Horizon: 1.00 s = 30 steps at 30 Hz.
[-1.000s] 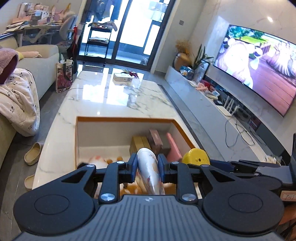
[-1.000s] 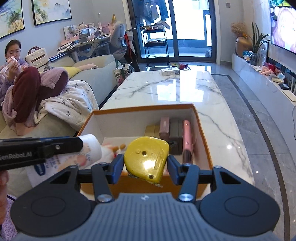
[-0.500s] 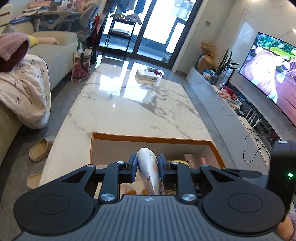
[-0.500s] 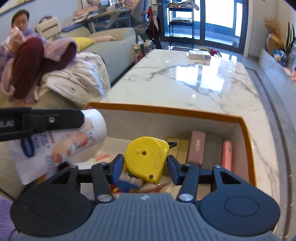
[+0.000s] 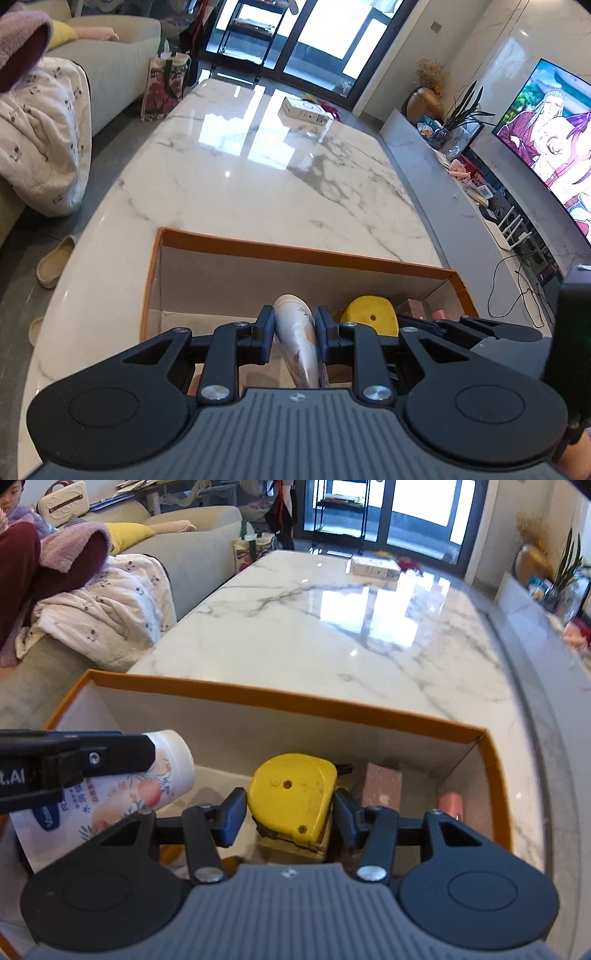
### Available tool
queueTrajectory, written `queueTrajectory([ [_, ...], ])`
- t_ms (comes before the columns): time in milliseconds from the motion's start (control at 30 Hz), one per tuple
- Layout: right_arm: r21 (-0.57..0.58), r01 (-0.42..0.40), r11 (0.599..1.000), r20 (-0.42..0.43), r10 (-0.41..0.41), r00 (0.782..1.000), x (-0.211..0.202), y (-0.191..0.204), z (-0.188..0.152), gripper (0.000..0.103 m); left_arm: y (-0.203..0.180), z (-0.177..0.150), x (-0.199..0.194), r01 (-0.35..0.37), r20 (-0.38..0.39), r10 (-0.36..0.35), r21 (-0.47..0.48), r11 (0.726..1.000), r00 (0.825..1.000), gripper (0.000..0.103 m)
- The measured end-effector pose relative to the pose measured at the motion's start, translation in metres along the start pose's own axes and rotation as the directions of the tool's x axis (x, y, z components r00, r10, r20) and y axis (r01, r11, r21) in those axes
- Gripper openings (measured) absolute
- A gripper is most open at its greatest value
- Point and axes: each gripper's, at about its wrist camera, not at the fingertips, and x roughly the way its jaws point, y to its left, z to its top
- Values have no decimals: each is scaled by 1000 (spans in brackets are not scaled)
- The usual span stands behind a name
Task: Organize objects
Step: 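Lift lotion tube and tape measure and carry them over the orange box, then lower lotion tube and tape measure into the orange box and release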
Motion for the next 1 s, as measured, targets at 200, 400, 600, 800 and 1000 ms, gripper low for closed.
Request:
queueTrajectory([
  [200, 22, -15, 1000, 52, 14, 999, -13, -5, 1, 54, 1, 0, 14, -4, -33, 3, -8, 1000, 999, 26],
  [400, 20, 35, 999, 111, -37, 993, -40, -5, -7, 58, -5, 1, 31, -18, -77, 18, 3, 1000, 997, 27],
  [600, 77, 38, 996, 112, -47, 993, -52, -13, -20, 58, -14, -5, 45, -41, -105, 44, 31, 999, 993, 27],
  [800, 122, 34, 992, 94, -46, 995, -53, -17, -31, 58, -17, -6, 54, -31, -132, 35, 36, 999, 991, 27],
  [1000, 126, 18, 992, 86, -29, 996, -54, -15, -34, 58, -21, -4, 42, -41, -101, 46, 53, 998, 994, 32],
])
